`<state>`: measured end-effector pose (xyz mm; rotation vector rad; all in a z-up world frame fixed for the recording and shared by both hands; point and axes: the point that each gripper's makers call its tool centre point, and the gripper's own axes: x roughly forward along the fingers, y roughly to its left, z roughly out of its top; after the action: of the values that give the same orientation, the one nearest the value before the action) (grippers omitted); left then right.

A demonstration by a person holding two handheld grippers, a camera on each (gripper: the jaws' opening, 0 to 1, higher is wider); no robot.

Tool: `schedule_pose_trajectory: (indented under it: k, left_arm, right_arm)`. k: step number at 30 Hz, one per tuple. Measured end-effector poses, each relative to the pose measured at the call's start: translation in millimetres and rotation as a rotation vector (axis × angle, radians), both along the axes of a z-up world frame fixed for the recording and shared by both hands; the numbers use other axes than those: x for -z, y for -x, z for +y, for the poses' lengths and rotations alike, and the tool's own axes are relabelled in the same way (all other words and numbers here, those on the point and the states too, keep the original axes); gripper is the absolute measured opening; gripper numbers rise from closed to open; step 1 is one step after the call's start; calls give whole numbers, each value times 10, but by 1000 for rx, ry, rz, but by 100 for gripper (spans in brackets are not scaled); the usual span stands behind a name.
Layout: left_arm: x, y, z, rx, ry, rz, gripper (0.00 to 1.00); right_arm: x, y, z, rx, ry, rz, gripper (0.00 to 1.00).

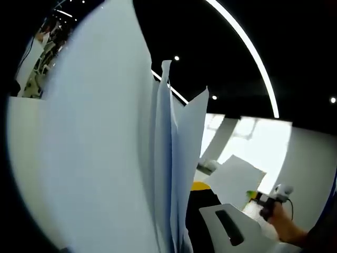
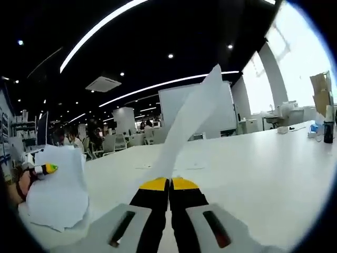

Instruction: Organize the stack of printing papers by aligning and flattening the scattered papers on the table

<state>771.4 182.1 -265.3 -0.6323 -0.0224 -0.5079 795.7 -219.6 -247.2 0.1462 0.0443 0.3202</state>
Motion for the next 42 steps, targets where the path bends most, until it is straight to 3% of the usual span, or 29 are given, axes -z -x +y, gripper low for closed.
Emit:
schedule_pose_trajectory:
  k: [18,23,26,42]
  left_arm:
    - [-3,9,-6,0,0,0,6]
    - [2,3,9,0,-1,0,6]
    - [2,6,5,-1,-2,0,6]
    - [9,0,2,-2,-9,-1,6]
  right_arm:
    - [-127,49,35,-27,-59,-44,0]
    - [-188,111,130,-92,-143,-40,0]
    - [-215,134,157,-111,-155,-49,0]
    - [-325,210,280,-173,-159,-88,0]
